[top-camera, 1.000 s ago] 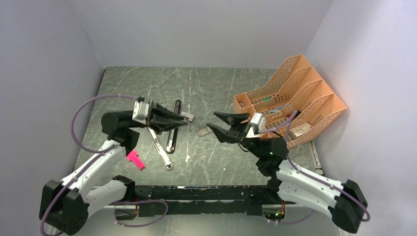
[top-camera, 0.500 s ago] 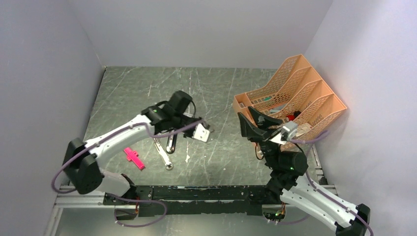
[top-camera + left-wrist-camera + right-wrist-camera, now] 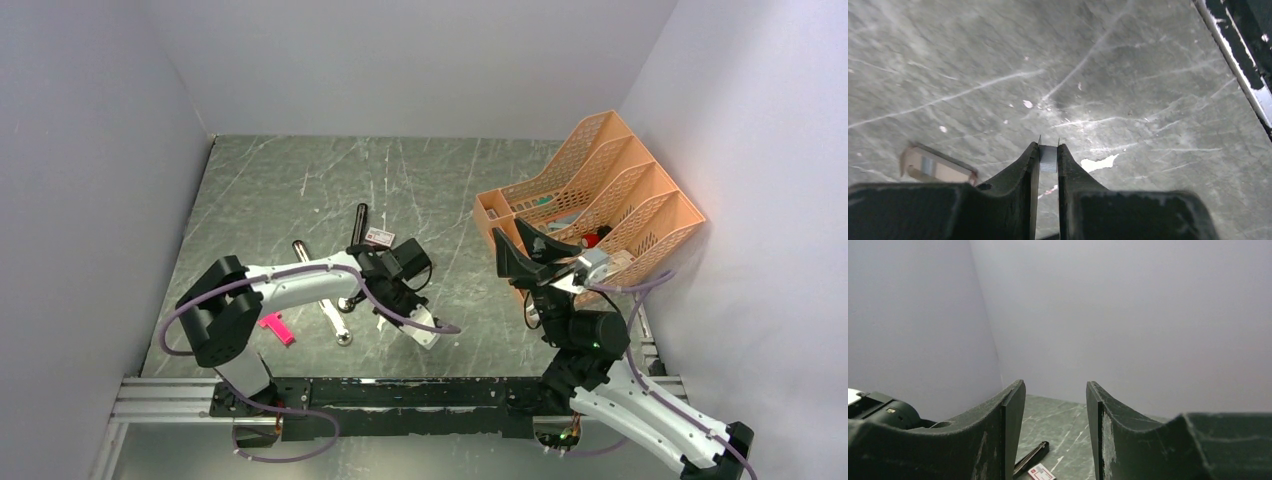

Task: Load the staples into the stapler
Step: Place the staple at the center of the board.

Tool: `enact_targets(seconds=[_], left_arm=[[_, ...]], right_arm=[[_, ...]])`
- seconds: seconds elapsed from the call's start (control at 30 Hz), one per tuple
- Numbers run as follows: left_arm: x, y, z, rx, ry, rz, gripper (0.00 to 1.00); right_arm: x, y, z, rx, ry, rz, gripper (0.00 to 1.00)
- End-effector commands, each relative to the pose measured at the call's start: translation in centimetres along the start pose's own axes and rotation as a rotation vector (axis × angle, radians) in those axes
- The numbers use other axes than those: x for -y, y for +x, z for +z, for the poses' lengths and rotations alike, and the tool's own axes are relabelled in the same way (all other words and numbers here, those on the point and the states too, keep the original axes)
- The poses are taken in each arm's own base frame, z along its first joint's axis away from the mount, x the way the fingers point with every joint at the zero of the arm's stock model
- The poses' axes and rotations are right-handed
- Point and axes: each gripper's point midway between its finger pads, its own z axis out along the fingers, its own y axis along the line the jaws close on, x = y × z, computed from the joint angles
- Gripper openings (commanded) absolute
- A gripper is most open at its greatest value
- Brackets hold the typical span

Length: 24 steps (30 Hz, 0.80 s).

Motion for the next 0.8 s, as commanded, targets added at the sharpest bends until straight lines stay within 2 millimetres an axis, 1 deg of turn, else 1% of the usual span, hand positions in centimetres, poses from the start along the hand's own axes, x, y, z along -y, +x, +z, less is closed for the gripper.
enact_targets(seconds=[0.0, 0.2, 0.3, 0.37, 0.43, 0.53, 0.57, 0.63, 0.77], left_arm=[[1.2, 1.9, 0.9, -0.098, 0.037, 0.022, 0.08], [2.9, 3.9, 2.7, -0.165, 0.098, 0.0, 0.11], [3.4, 4.1, 3.5, -0.171, 0.118, -0.001, 0.12], [3.6, 4.3, 3.8, -0.176, 0.123, -0.001, 0.15], [3.7, 4.4, 4.0, -0.182, 0.126, -0.001, 0.19], [3.4, 4.4, 3.8, -0.186, 0.114, -0.001, 0.29], [3.4, 4.3, 3.6, -0.185, 0.109, 0.001, 0.34], [3.2, 4.1, 3.2, -0.186, 0.099, 0.002, 0.46], [2.4, 3.6, 1.9, -0.185, 0.063, 0.008, 0.55]], right_arm=[[0.7, 0.6, -0.3, -0.016, 0.029, -0.024, 0.51], [0.5, 1.3, -0.1, -0.034, 0.023, -0.03, 0.52], [0.4, 1.4, 0.0, -0.039, 0.022, -0.033, 0.52], [0.5, 1.5, 0.0, -0.042, 0.023, -0.034, 0.52], [0.5, 1.6, 0.0, -0.047, 0.024, -0.037, 0.52], [0.4, 1.7, 0.0, -0.05, 0.023, -0.036, 0.52], [0.4, 1.7, 0.0, -0.049, 0.023, -0.036, 0.52], [0.4, 1.7, 0.1, -0.05, 0.022, -0.036, 0.52], [0.3, 1.6, 0.2, -0.049, 0.02, -0.036, 0.52]])
